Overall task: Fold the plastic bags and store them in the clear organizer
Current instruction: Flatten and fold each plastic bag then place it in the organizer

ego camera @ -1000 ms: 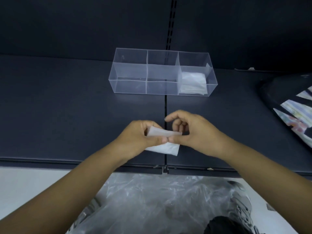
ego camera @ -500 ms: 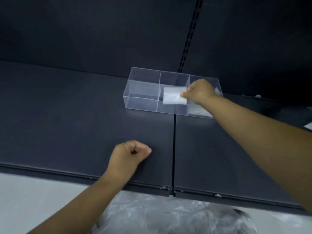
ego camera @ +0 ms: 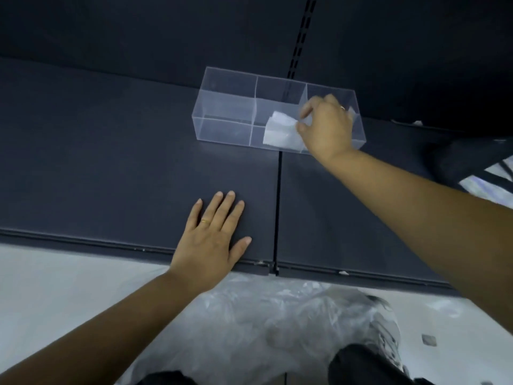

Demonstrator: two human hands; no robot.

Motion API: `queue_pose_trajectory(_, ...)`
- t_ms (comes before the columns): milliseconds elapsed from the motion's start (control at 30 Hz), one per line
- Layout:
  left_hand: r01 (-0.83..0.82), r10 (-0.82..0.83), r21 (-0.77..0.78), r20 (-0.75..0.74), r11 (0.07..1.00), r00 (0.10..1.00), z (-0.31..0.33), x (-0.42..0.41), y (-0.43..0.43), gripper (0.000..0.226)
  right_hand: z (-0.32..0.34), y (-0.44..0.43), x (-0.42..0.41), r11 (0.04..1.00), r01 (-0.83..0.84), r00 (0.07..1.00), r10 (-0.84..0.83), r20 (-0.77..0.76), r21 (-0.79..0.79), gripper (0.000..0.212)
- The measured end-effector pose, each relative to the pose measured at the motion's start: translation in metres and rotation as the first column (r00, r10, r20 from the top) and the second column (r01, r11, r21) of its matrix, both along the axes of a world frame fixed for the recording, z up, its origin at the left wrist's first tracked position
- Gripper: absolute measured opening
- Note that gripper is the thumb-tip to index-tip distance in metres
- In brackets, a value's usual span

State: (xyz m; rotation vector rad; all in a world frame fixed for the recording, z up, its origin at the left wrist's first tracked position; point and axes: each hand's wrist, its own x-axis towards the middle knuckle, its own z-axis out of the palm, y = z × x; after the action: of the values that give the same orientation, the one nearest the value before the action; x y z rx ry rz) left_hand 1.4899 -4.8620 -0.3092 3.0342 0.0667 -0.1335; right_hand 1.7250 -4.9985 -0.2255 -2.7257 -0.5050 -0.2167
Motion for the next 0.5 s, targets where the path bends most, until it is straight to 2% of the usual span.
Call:
queue_pose_trajectory(100, 0.018, -0.018, 0.014, 0.001, 1.000, 1.000, -0.002, 0.000, 0.001, 0.072, 0.006, -0.037, -0.060, 0.957, -0.171, 0.985, 0.166, 0.041, 0.233, 0.008)
queue_pose_trajectory(167, 0.019, -0.019, 0.008, -0.002, 1.000, 1.000, -0.002, 0.001, 0.002, 0.073, 0.002, -0.071, -0.117, 0.906, -0.332, 0.941, 0.336, 0.031, 0.263, 0.009)
queue_pose_trajectory(200, 0.021, -0.021, 0.009, 0.004, 1.000, 1.000, -0.003, 0.000, 0.002, 0.074, -0.005, -0.090, -0.147, 0.882, -0.413, 0.900, 0.433, -0.045, 0.227, 0.014)
queue_pose_trajectory(267, 0.028, -0.028, 0.011, 0.008, 1.000, 1.000, -0.003, 0.000, 0.002, 0.074, -0.033, -0.127, -0.199, 0.840, -0.541, 0.770, 0.509, -0.384, 0.030, 0.029)
queue_pose_trajectory(300, 0.030, -0.030, 0.008, 0.008, 1.000, 1.000, -0.004, 0.000, 0.002, 0.074, -0.050, -0.144, -0.218, 0.791, -0.598, 0.699, 0.439, -0.565, -0.125, 0.037)
queue_pose_trajectory(333, 0.030, -0.030, 0.005, 0.014, 1.000, 0.999, -0.005, 0.000, 0.003, 0.074, -0.072, -0.160, -0.231, 0.736, -0.628, 0.668, 0.343, -0.661, -0.253, 0.047)
queue_pose_trajectory(367, 0.029, -0.029, 0.000, 0.021, 1.000, 0.999, -0.006, 0.000, 0.003, 0.074, -0.091, -0.175, -0.237, 0.705, -0.615, 0.674, 0.238, -0.699, -0.353, 0.056)
queue_pose_trajectory(433, 0.032, -0.032, -0.001, 0.031, 0.999, 0.999, -0.008, 0.001, 0.004, 0.073, -0.114, -0.191, -0.234, 0.690, -0.525, 0.751, 0.100, -0.653, -0.498, 0.070)
queue_pose_trajectory(500, 0.037, -0.037, -0.005, 0.040, 0.999, 0.998, -0.009, 0.001, 0.005, 0.073, -0.130, -0.199, -0.222, 0.682, -0.472, 0.799, 0.062, -0.598, -0.559, 0.073)
